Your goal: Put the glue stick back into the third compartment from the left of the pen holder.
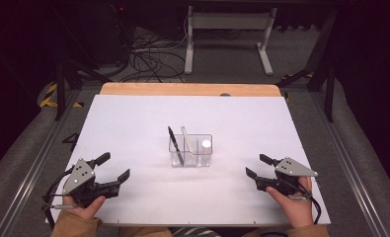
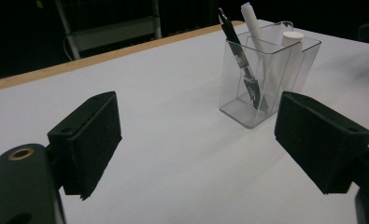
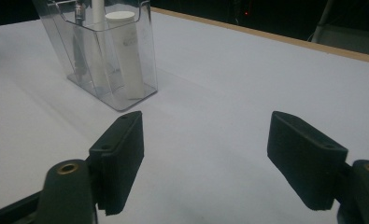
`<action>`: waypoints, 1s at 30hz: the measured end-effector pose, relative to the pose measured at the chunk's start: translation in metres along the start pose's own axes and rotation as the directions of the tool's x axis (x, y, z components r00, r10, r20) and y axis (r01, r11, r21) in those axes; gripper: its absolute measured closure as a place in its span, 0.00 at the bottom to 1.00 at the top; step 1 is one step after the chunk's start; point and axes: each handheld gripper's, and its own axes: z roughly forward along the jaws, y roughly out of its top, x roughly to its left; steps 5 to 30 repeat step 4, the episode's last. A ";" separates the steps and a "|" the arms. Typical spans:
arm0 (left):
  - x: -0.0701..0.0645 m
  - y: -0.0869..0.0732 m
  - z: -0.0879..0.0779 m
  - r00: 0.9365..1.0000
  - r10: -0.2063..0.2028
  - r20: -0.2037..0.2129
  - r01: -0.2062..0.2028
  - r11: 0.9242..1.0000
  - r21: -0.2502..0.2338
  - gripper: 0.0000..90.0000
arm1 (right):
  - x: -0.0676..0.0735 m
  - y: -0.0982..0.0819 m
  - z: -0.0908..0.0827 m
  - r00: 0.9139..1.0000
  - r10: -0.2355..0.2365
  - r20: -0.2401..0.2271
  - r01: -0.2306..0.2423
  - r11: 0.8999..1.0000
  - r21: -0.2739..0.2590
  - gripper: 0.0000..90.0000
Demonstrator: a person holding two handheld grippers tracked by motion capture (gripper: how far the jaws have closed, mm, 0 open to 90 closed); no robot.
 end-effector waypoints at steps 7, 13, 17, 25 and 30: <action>0.000 0.000 0.000 1.000 0.004 -0.001 -0.004 1.000 0.002 0.17 | 0.000 0.001 -0.001 1.000 -0.012 0.010 0.012 1.000 -0.016 0.31; 0.000 0.000 0.000 1.000 0.004 -0.001 -0.004 1.000 0.002 0.17 | 0.000 0.001 -0.001 1.000 -0.012 0.010 0.012 1.000 -0.016 0.31; 0.000 0.000 0.000 1.000 0.004 -0.001 -0.004 1.000 0.002 0.17 | 0.000 0.001 -0.001 1.000 -0.012 0.010 0.012 1.000 -0.016 0.31; 0.000 0.000 0.000 1.000 0.004 -0.001 -0.004 1.000 0.002 0.17 | 0.000 0.001 -0.001 1.000 -0.012 0.010 0.012 1.000 -0.016 0.31; 0.000 0.000 0.000 1.000 0.004 -0.001 -0.004 1.000 0.002 0.17 | 0.000 0.001 -0.001 1.000 -0.012 0.010 0.012 1.000 -0.016 0.31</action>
